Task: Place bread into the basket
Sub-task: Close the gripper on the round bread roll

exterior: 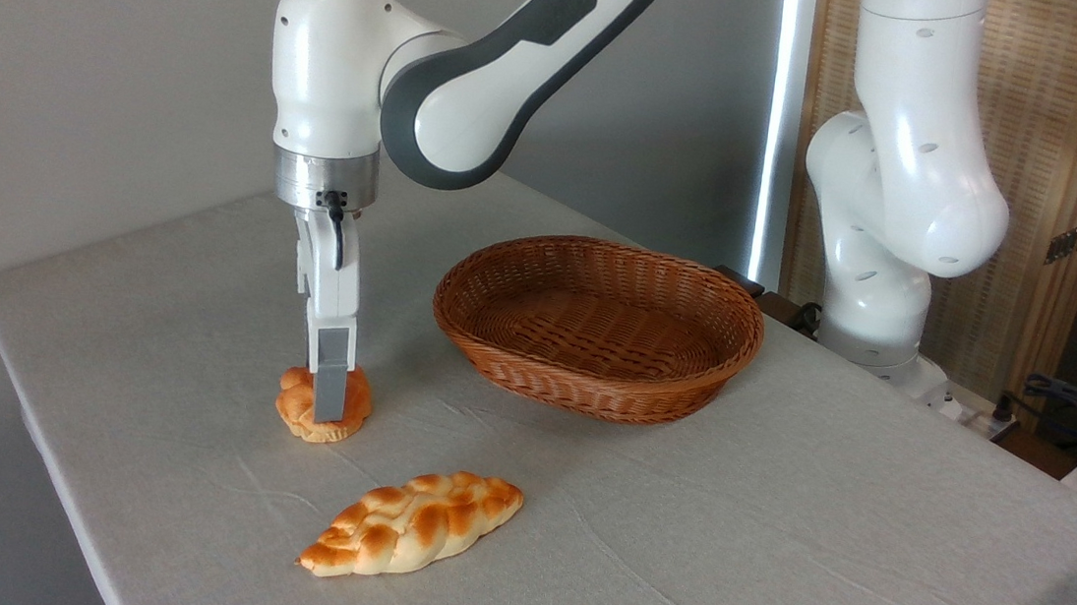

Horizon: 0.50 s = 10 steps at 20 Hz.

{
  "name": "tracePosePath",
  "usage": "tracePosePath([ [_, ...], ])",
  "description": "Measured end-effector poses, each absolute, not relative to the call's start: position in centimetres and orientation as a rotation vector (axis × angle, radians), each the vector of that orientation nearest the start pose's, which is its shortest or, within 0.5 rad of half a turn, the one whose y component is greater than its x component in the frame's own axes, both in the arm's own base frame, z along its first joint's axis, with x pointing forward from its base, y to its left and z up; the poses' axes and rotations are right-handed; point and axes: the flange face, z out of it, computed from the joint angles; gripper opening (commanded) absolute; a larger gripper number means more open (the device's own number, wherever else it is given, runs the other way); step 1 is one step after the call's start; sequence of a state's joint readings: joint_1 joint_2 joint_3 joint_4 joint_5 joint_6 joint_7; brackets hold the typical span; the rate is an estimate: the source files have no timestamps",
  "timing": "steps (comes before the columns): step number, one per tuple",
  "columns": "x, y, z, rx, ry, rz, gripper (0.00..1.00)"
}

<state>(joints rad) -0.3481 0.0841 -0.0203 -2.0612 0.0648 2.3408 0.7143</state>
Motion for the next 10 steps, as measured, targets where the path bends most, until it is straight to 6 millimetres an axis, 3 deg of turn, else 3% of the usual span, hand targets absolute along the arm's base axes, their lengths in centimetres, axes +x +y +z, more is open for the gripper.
tracePosePath([
  [10, 54.39, -20.97, 41.52, -2.485, 1.686, -0.267, 0.42],
])
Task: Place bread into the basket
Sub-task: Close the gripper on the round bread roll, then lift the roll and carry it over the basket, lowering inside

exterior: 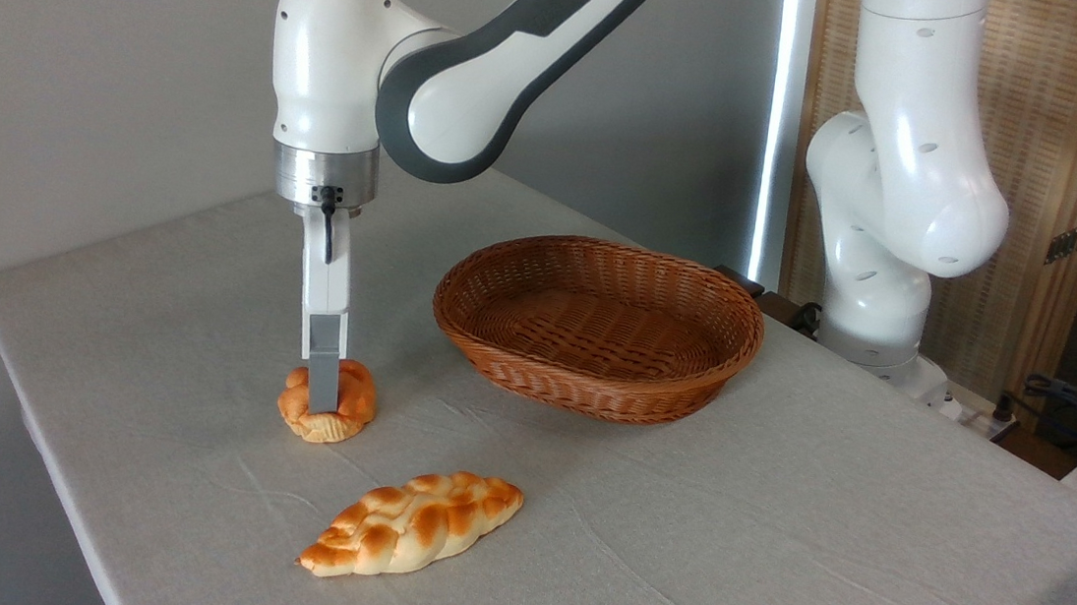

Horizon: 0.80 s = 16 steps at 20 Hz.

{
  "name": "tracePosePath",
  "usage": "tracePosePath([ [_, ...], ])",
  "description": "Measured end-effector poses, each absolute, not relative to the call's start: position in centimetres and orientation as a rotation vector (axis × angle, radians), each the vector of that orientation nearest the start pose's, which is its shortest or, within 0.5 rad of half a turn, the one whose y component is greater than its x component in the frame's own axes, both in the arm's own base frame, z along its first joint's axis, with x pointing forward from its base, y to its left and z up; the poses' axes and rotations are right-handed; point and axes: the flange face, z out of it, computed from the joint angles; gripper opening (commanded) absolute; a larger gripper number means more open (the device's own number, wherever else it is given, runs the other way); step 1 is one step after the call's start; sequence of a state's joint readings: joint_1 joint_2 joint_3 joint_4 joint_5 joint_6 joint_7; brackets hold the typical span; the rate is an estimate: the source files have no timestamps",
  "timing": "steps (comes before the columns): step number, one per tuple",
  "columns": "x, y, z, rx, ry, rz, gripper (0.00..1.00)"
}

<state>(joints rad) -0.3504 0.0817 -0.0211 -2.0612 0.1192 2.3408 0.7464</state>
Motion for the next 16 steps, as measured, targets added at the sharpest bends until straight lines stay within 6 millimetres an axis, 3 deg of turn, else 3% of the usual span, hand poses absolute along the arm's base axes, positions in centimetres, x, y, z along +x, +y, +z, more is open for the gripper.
tracePosePath([
  [5, 54.4, -21.0, 42.5, -2.480, 1.681, -0.294, 0.43],
  [9, 53.4, -19.2, 47.3, -2.493, 1.637, -0.310, 0.43],
  [13, 50.4, -16.0, 52.3, -2.547, 1.585, -0.188, 0.46],
  [16, 47.7, -14.8, 54.8, -2.571, 1.576, -0.093, 0.48],
])
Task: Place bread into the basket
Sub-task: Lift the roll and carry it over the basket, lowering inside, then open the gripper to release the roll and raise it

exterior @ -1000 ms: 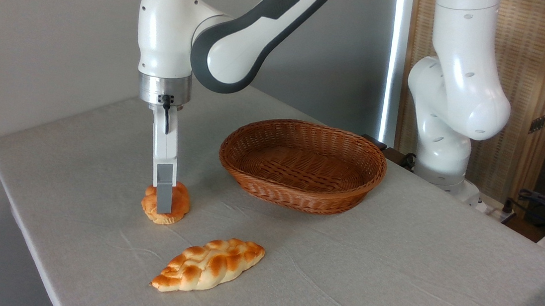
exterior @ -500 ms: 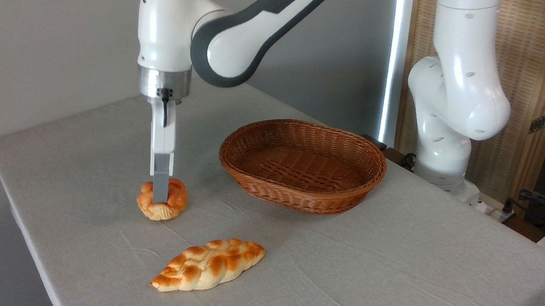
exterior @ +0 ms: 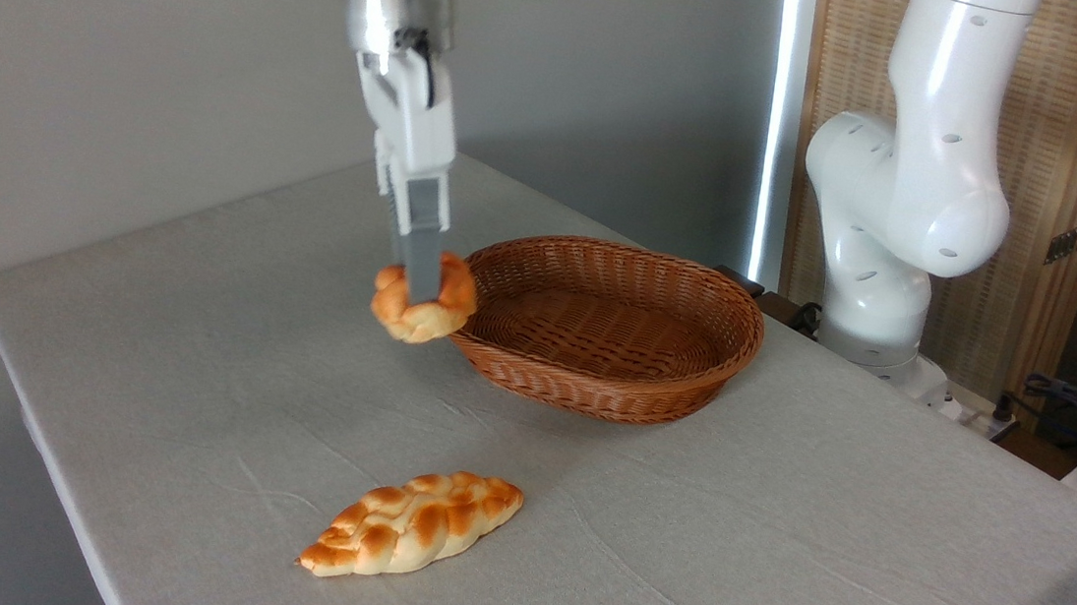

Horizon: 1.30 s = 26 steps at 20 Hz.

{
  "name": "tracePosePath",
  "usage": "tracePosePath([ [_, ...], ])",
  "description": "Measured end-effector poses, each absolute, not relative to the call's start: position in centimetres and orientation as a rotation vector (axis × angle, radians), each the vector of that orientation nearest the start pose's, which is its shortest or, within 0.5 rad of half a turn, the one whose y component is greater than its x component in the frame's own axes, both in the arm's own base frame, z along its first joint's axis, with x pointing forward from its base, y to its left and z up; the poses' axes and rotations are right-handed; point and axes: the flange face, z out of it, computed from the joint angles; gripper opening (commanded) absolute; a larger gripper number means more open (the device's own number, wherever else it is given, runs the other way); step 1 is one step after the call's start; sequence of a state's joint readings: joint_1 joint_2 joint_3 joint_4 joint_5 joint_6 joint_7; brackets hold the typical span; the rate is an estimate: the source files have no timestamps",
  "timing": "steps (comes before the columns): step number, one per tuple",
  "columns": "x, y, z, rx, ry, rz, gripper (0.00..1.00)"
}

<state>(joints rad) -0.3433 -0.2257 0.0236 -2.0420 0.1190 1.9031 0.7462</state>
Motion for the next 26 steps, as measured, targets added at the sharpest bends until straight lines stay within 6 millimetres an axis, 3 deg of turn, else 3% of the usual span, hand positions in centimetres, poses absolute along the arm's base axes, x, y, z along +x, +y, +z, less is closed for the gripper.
tracePosePath([
  [4, 44.5, -15.2, 55.1, -2.557, 1.617, -0.045, 0.51],
  [7, 41.1, -17.2, 53.0, -2.508, 1.710, 0.014, 0.70],
  [10, 37.9, -19.3, 50.3, -2.446, 1.808, 0.087, 0.78],
  [12, 36.6, -20.1, 48.8, -2.417, 1.849, 0.130, 0.93],
  [13, 36.2, -20.3, 48.2, -2.409, 1.860, 0.150, 0.99],
  [17, 35.6, -20.1, 46.4, -2.405, 1.868, 0.204, 1.00],
  [23, 35.9, -19.6, 46.7, -2.504, 1.857, 0.174, 1.00],
  [26, 37.0, -18.4, 48.3, -2.589, 1.823, 0.103, 1.00],
])
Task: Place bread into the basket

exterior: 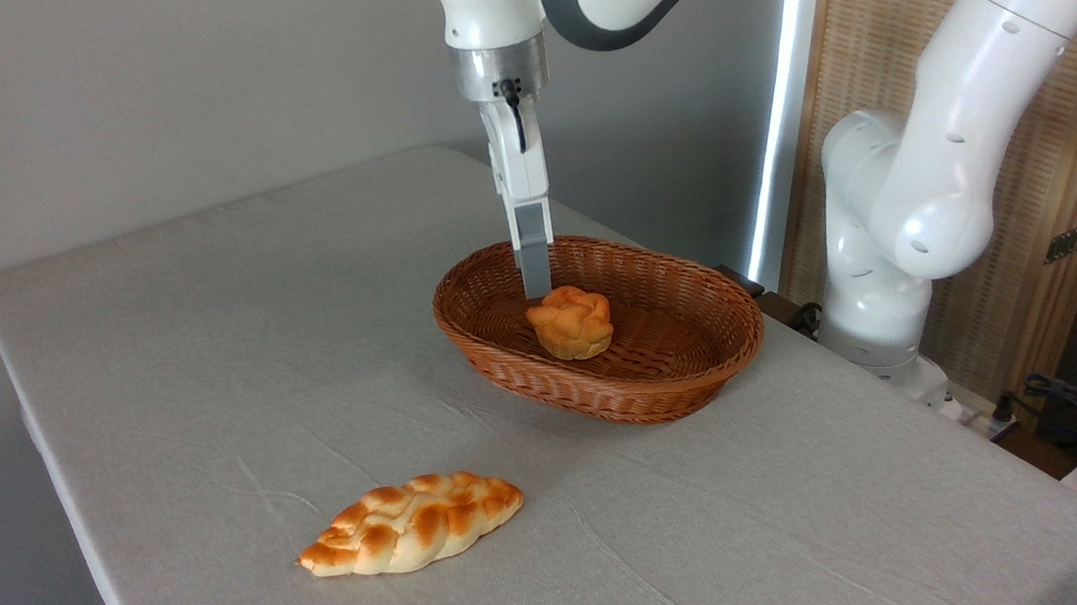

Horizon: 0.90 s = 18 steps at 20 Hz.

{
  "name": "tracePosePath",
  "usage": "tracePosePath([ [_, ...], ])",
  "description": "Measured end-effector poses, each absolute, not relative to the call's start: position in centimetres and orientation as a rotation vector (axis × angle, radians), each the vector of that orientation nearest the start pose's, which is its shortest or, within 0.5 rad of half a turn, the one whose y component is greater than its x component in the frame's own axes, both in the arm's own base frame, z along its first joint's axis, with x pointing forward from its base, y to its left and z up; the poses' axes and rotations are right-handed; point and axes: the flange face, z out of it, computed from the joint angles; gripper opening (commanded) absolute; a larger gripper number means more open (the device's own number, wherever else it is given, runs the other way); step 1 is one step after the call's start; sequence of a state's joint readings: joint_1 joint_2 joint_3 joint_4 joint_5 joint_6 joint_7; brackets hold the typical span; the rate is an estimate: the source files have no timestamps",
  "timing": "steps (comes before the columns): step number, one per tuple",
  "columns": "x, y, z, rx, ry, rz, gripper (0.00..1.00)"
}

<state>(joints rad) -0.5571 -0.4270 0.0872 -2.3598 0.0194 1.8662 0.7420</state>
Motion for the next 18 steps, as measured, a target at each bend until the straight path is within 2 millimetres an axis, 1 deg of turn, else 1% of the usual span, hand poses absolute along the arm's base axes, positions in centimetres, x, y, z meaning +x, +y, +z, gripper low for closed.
tracePosePath([
  [2, 38.4, -17.3, 50.7, -2.642, 1.785, 0.016, 1.00],
  [5, 41.4, -14.8, 55.3, -2.706, 1.699, -0.128, 1.00],
  [7, 43.9, -12.3, 58.5, -2.757, 1.617, -0.197, 1.00],
  [9, 46.6, -9.0, 61.5, -2.808, 1.509, -0.263, 1.00],
  [11, 48.8, -6.0, 63.9, -2.850, 1.410, -0.301, 1.00],
  [13, 50.3, -4.2, 65.3, -2.893, 1.346, -0.273, 1.00],
  [14, 50.9, -3.7, 65.6, -2.912, 1.325, -0.241, 1.00],
  [16, 51.9, -3.9, 65.4, -2.927, 1.308, -0.161, 1.00],
  [18, 53.1, -4.8, 64.7, -2.932, 1.279, -0.094, 1.00],
])
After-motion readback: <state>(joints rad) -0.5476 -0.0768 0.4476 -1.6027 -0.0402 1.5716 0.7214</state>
